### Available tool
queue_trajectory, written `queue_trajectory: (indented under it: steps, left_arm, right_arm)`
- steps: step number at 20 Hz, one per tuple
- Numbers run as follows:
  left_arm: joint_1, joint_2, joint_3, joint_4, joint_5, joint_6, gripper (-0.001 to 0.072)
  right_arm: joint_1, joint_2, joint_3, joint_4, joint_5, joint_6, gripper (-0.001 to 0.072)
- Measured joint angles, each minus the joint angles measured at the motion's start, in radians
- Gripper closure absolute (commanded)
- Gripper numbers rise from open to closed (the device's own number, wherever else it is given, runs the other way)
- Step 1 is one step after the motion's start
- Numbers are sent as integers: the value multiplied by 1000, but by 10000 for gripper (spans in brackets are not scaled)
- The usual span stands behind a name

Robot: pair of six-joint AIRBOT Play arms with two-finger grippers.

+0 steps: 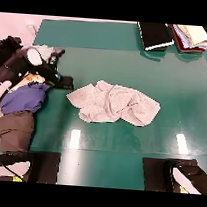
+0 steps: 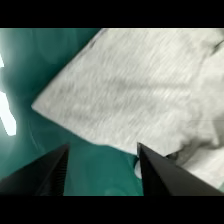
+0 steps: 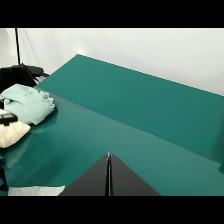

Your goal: Fold the shirts.

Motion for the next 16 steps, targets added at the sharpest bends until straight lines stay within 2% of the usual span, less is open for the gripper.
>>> queue_trajectory:
  steps: [5,9,10,11,12,16]
  left_arm:
    - [12,0,-180,-148,55,2,201]
    - [-38,-1,-249,-220,140,11,204]
    - [-55,-2,-258,-231,166,12,248]
    - [-69,-2,-263,-239,190,11,440]
    - [-76,-2,-266,-245,211,6,673]
    - [-50,3,-237,-254,260,-12,687]
  right_arm:
    - [0,0,0,0,3,0,700]
    - [0,0,0,0,3,0,700]
    - [0,0,0,0,3,0,700]
    - [0,0,0,0,3,0,700]
    - [0,0,0,0,4,0,700]
    - [0,0,-3,-26,44,0,700]
